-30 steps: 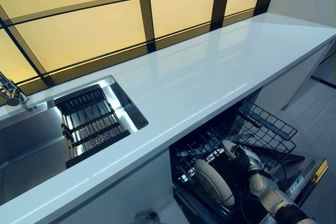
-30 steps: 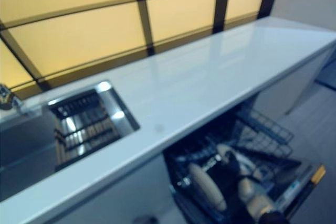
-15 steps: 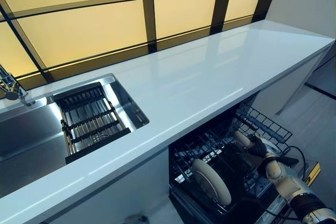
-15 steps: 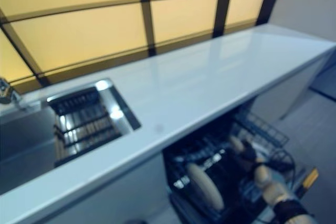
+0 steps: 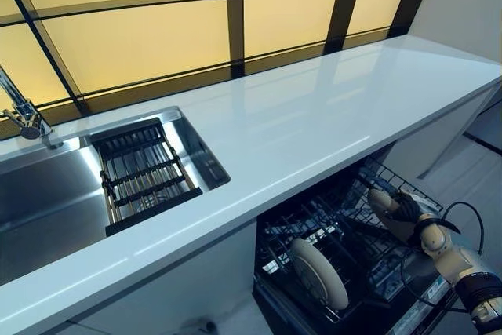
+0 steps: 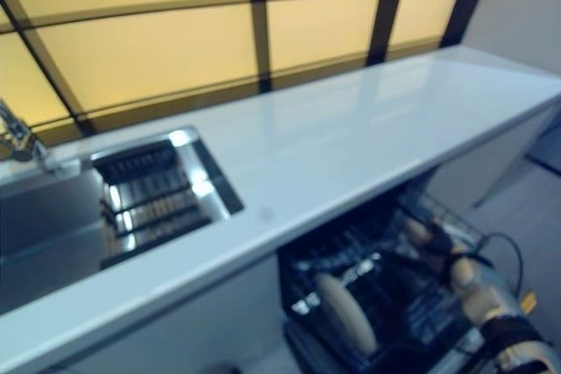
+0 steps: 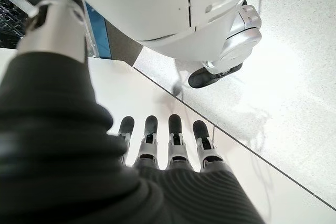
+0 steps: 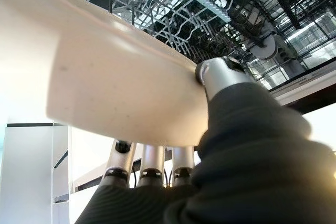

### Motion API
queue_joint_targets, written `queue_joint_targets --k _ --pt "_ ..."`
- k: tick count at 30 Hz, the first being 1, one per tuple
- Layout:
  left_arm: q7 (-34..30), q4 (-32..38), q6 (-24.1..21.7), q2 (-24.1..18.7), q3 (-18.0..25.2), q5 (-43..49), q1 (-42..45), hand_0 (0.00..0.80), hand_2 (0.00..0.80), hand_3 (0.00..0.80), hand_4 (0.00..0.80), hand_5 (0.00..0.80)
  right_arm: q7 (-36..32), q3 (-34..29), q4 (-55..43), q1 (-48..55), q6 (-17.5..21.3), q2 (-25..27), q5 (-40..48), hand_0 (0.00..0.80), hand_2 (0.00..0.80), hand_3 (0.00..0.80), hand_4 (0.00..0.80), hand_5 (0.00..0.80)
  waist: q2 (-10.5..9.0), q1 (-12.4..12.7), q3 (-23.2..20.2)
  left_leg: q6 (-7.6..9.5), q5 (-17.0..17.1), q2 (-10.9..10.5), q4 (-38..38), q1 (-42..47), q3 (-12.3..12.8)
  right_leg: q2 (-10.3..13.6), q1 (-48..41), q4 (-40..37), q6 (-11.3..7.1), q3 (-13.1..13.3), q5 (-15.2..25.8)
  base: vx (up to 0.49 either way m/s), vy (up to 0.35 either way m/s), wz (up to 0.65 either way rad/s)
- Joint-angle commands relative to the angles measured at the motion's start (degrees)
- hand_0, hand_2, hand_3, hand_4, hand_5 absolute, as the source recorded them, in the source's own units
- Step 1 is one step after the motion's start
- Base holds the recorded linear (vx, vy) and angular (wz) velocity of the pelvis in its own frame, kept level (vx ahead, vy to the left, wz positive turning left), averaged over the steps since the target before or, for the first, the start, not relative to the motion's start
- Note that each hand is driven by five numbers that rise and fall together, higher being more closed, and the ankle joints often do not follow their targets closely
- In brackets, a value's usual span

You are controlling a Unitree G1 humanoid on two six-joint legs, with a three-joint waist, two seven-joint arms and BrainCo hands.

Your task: Take plates into dishwasher

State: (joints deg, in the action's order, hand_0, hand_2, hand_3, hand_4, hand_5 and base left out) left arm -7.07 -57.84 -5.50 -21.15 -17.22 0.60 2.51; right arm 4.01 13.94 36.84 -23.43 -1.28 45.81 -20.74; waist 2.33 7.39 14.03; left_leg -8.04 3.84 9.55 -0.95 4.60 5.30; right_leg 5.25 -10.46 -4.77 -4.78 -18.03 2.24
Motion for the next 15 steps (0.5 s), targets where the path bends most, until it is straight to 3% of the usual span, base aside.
queue_joint_targets --k 1,6,15 --pt "0.4 0.0 -1.9 -1.8 -4.2 -0.7 -4.0 0.000 0.000 0.000 0.000 0.000 2.2 1.4 0.2 -10.4 1.4 5.5 1.8 0.800 0.800 0.800 0.800 0.800 0.10 1.3 1.0 0.89 6.4 -1.0 0.7 -10.7 -2.9 1.7 3.0 9.9 0.63 0.3 -5.3 -0.185 -0.044 0.10" --pt "1.1 0.2 -3.3 -1.9 -4.2 -3.2 -5.7 0.000 0.000 0.000 0.000 0.000 3.5 2.5 0.6 -14.1 1.2 6.8 2.0 0.800 0.800 0.800 0.800 0.800 1.38 1.0 3.9 0.81 5.9 -1.5 4.2 -14.4 -4.4 3.4 7.5 15.2 1.31 0.2 -7.0 -0.111 0.000 0.08" --pt "1.9 1.9 -4.5 -1.6 -3.7 -4.4 -5.0 0.000 0.000 0.000 0.000 0.000 2.6 2.8 0.5 -16.9 0.9 9.1 1.9 0.800 0.800 0.800 0.800 0.800 3.80 0.9 7.4 0.76 5.7 -1.7 6.5 -14.9 -5.5 5.4 11.4 23.2 2.21 -0.1 -9.3 0.036 0.021 0.12"
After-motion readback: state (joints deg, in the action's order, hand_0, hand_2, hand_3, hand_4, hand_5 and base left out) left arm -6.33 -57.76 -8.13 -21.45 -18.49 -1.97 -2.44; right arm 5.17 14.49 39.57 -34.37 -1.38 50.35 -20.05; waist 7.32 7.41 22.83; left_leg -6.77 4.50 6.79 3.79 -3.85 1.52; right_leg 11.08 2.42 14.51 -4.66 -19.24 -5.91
